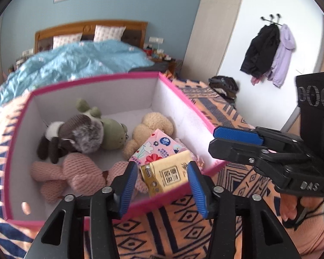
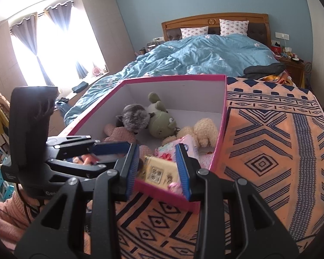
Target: Organize objects
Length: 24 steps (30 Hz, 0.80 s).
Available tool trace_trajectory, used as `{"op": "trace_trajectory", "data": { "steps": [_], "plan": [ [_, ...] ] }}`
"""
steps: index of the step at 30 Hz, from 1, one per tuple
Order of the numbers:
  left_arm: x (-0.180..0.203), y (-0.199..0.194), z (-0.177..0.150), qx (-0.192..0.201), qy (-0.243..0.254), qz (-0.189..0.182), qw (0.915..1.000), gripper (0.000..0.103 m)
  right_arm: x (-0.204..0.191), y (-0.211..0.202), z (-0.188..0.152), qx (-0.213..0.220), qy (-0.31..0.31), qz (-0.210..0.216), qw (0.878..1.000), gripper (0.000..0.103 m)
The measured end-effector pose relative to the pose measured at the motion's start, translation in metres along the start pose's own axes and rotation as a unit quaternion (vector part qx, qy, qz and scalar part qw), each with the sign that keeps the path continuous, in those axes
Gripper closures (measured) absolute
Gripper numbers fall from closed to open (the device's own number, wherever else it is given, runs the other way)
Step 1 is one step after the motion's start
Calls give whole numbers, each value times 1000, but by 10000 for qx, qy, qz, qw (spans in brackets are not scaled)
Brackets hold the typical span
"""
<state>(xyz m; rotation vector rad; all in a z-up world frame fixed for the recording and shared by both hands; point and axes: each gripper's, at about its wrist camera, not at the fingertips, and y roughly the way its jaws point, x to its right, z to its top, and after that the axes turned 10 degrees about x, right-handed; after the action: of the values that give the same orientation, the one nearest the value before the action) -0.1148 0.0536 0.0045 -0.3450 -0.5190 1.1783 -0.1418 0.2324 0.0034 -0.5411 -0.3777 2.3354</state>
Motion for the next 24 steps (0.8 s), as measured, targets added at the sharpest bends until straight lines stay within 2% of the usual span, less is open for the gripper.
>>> {"op": "trace_trajectory", "data": {
  "steps": [3,6,9,12,14,18,24],
  "plan": [
    [5,-28,-10,216,172,-120,9995,47,-12,-11,-8,20,-119,216,9997,66],
    [5,-50,-28,249,240,-198,9992,44,-26,-20,-20,9,-220,553,9982,65],
    [3,-58,-47,117,210,-230,9994,44,-38,-20,-37,-139,-267,776,9965,63],
    [-3,-61,-68,-109,80,-148,9998,44,-46,-7,-60,-468,-219,921,9944,63],
    [-9,-60,-81,-289,-107,-205,9993,44,-47,3,-71,-658,-118,945,9933,63],
    [-12,-55,-104,-552,-289,-71,9980,44,-47,25,-89,-1051,46,951,9899,63],
    [-20,-51,-129,-863,-774,-121,9932,44,-51,49,-106,-1419,148,970,9850,63]
  ]
}}
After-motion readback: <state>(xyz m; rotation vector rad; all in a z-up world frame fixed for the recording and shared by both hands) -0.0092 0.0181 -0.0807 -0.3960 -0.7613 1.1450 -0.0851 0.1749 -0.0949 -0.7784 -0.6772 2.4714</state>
